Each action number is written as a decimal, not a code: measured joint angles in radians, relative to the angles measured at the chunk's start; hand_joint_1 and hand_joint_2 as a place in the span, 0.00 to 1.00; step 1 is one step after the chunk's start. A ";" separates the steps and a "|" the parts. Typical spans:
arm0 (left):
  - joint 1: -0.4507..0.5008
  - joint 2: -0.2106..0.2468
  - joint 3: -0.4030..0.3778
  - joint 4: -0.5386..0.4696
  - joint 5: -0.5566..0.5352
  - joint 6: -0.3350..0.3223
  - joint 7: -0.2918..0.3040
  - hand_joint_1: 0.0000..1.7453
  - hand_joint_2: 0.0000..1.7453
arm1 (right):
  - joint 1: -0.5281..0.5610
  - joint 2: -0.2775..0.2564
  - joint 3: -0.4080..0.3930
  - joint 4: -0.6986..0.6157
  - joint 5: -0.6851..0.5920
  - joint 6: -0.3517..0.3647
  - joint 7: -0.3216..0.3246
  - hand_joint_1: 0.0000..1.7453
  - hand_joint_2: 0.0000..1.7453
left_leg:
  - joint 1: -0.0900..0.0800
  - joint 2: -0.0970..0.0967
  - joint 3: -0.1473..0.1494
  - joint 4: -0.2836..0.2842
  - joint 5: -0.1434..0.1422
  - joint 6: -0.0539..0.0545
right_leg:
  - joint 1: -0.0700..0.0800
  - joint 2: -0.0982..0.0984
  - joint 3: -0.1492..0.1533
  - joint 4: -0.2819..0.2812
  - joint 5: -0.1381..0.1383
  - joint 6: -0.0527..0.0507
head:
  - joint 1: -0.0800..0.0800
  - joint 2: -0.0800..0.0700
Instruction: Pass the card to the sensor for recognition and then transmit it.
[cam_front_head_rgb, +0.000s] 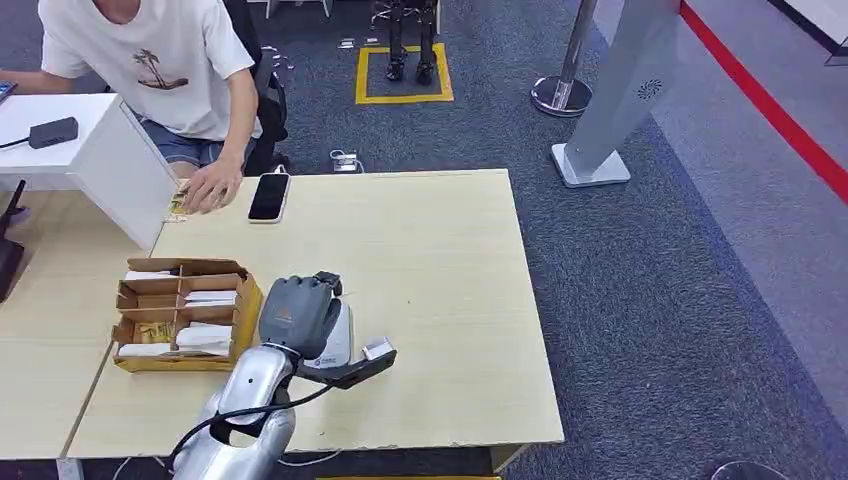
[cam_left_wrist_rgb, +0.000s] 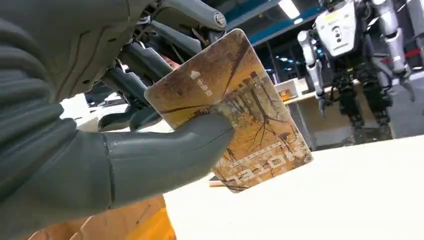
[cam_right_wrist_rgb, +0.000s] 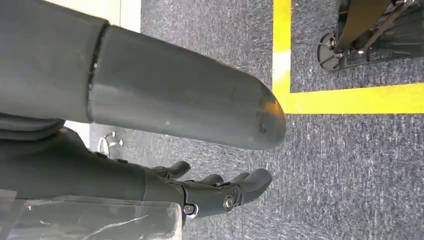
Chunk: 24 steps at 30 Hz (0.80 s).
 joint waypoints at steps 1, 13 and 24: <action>0.004 0.002 -0.003 0.000 0.000 -0.003 0.016 1.00 1.00 | 0.000 0.000 0.000 0.000 -0.004 -0.002 0.000 0.00 0.00 | 0.000 0.000 0.000 0.000 0.000 0.000 | 0.000 0.000 0.000 0.000 0.000 0.000 | 0.000 0.000; 0.032 0.065 -0.036 -0.001 0.000 -0.050 0.245 1.00 1.00 | 0.000 0.002 0.000 0.002 -0.024 -0.009 0.006 0.00 0.00 | 0.000 0.000 0.000 0.000 0.000 0.000 | 0.000 0.000 0.000 0.000 0.000 0.000 | 0.000 0.000; 0.047 0.096 -0.036 -0.034 0.000 -0.086 0.284 1.00 1.00 | 0.000 0.003 0.000 0.002 -0.028 -0.009 0.009 0.00 0.00 | 0.000 0.000 0.000 0.000 0.000 0.000 | 0.000 0.000 0.000 0.000 0.000 0.000 | 0.000 0.000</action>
